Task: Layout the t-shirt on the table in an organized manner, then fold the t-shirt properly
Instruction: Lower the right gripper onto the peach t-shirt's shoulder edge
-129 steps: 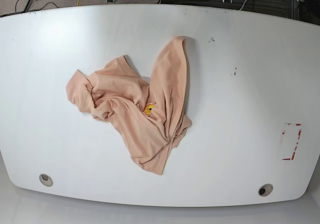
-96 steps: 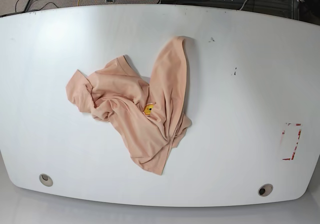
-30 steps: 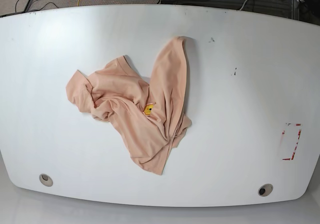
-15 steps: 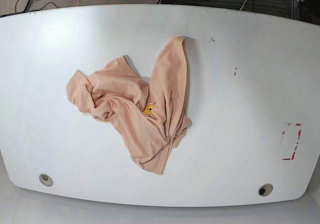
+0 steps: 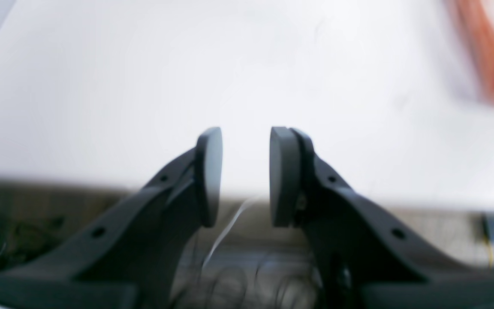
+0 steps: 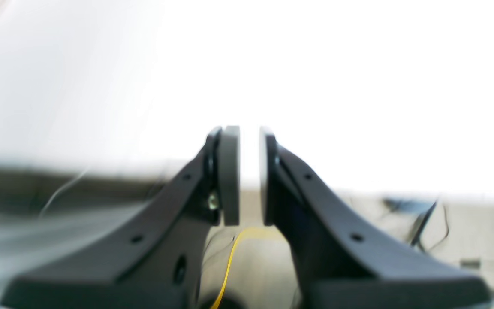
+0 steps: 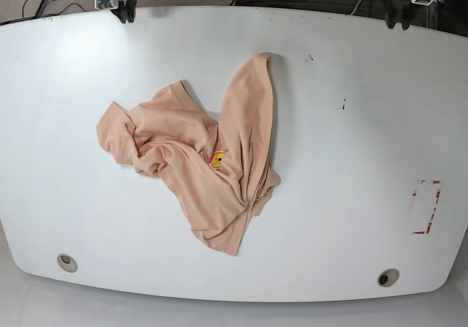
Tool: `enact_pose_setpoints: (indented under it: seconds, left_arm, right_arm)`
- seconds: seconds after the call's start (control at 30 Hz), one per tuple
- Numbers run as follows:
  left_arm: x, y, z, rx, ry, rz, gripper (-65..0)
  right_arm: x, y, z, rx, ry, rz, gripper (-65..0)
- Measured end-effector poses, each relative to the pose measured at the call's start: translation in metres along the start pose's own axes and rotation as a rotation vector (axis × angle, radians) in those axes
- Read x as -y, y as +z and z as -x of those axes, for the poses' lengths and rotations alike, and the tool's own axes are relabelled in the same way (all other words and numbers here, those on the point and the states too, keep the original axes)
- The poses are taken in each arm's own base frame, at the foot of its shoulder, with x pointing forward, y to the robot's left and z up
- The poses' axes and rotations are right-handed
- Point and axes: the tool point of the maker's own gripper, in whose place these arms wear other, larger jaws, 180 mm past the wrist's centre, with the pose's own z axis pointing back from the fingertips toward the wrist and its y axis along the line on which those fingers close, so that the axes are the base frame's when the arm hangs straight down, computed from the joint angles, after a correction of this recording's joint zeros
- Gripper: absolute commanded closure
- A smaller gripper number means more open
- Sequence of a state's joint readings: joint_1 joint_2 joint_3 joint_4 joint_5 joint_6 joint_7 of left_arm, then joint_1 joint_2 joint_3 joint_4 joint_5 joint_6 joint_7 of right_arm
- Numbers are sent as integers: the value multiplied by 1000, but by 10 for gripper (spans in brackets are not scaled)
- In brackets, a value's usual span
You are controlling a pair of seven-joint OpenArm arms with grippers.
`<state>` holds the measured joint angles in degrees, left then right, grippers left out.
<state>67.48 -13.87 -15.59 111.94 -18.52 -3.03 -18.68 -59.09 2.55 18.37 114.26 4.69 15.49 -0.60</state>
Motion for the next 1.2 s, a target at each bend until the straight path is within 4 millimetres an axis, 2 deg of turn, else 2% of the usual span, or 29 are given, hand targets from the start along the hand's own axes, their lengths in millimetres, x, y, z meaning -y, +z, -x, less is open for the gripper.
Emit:
enact_pose_setpoints:
  seconds: [0.13, 0.23, 0.37, 0.73, 0.93, 1.03, 1.2]
  left_arm:
    - [1, -17, -16, 71, 4, -2, -286]
    - [3, -27, -15, 55, 9, -2, -378]
    - [7, -38, -19, 58, 17, 8, -435]
    - [7, -64, -42, 133, 24, 3, -439]
    - [7, -71, -43, 122, 26, 1, -439]
    - [7, -75, -45, 123, 27, 1, -439]
    - [7, -76, -44, 118, 27, 2, -439]
  right_arm:
    - [1, -15, -20, 66, 5, -5, -220]
    - [1, -26, -35, 112, 6, -11, -293]
    - [-5, -41, -46, 120, 16, -44, -323]
    - [-22, -92, -87, 93, 80, -148, -327]
    - [-28, -107, -98, 52, 126, -186, -327]
    - [-39, -115, -99, 30, 143, -222, -327]
    - [-60, -125, -88, -12, 149, -287, -328]
